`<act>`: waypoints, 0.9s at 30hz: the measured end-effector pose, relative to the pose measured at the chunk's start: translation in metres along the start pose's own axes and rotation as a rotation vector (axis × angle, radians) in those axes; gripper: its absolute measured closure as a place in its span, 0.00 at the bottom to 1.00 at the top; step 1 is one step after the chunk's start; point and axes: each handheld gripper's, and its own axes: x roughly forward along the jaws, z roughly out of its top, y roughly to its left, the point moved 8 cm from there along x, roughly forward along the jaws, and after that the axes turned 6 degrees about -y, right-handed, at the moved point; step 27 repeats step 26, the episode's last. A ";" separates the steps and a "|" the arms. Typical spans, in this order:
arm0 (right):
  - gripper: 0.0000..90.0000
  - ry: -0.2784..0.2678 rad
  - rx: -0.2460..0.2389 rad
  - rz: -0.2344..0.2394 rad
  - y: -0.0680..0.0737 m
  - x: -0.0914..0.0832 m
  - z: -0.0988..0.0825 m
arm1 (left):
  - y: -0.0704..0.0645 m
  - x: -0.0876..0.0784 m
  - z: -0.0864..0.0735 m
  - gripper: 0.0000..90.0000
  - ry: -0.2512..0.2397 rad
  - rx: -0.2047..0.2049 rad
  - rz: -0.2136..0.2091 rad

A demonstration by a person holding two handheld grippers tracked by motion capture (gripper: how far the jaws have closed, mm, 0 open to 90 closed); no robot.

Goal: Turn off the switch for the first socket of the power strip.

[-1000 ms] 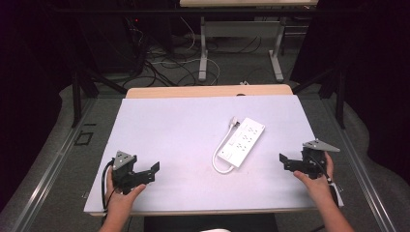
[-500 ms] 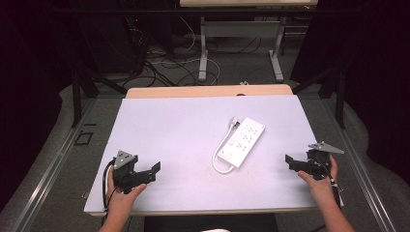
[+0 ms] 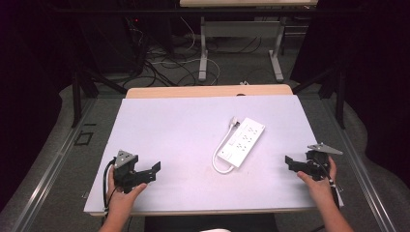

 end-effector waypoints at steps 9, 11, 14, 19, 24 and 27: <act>0.06 0.012 0.018 -0.001 -0.002 0.002 -0.003 | 0.001 -0.001 0.001 0.08 -0.003 0.001 0.001; 0.06 0.006 0.014 -0.007 -0.003 0.002 -0.002 | 0.000 0.000 0.000 0.08 -0.001 0.001 0.000; 0.06 0.014 0.012 0.000 -0.004 0.002 -0.003 | 0.000 0.000 0.000 0.08 0.002 -0.002 0.001; 0.06 0.016 0.029 -0.004 -0.003 0.003 -0.003 | 0.002 0.000 -0.001 0.08 0.002 -0.001 0.005; 0.06 0.018 0.019 -0.006 -0.003 0.004 -0.004 | 0.002 0.000 -0.001 0.08 0.005 0.000 0.007; 0.06 0.019 0.027 -0.004 -0.002 0.004 -0.004 | 0.002 0.000 -0.001 0.08 0.009 0.000 0.006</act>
